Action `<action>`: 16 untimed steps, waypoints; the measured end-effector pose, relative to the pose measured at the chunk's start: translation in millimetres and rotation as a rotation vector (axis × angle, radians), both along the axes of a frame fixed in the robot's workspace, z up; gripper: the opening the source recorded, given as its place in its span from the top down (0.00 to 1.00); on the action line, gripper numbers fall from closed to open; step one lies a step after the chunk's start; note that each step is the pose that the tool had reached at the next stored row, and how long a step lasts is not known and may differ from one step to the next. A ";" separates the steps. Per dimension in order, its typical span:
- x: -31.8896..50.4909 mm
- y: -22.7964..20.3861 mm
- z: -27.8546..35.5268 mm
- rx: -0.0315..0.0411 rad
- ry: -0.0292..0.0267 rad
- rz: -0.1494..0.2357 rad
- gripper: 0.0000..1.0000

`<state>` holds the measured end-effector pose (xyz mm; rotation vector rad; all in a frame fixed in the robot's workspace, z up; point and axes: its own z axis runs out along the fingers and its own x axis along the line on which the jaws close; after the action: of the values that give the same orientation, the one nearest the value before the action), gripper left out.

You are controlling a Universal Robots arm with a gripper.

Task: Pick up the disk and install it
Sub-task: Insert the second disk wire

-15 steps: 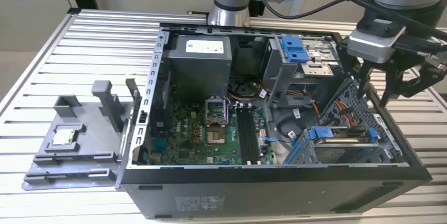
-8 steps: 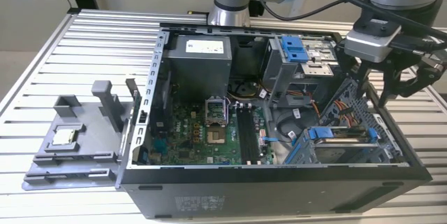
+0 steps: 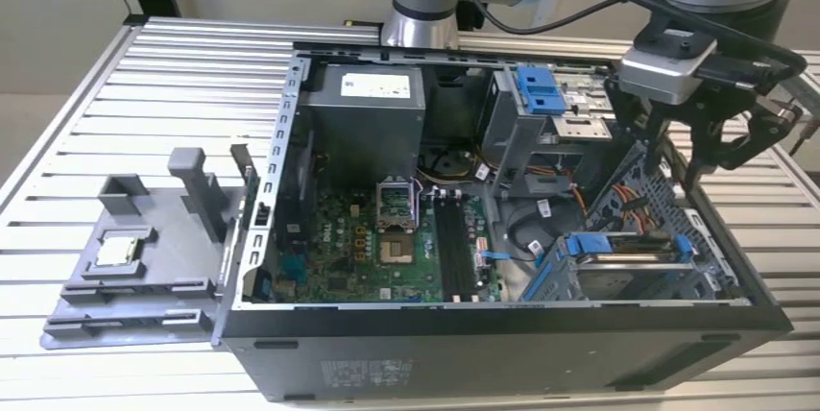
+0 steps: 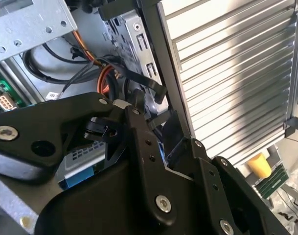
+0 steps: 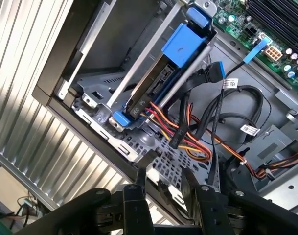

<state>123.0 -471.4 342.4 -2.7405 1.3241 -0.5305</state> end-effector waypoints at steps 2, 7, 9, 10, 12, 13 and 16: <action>0.0 1.9 -0.1 -0.0001 0.0000 0.000 0.00; 0.1 3.2 -0.5 -0.0002 0.0000 0.000 0.00; 0.2 3.3 -0.9 -0.0001 0.0000 0.000 0.00; 0.2 3.5 -1.0 0.0001 0.0000 0.000 0.00; 0.2 3.6 -1.0 0.0000 0.0000 0.000 0.00; 0.2 3.6 -1.0 0.0000 0.0000 0.000 0.00; 0.2 3.7 -0.9 -0.0001 0.0000 0.000 0.00</action>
<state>123.3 -467.7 341.5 -2.7406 1.3240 -0.5305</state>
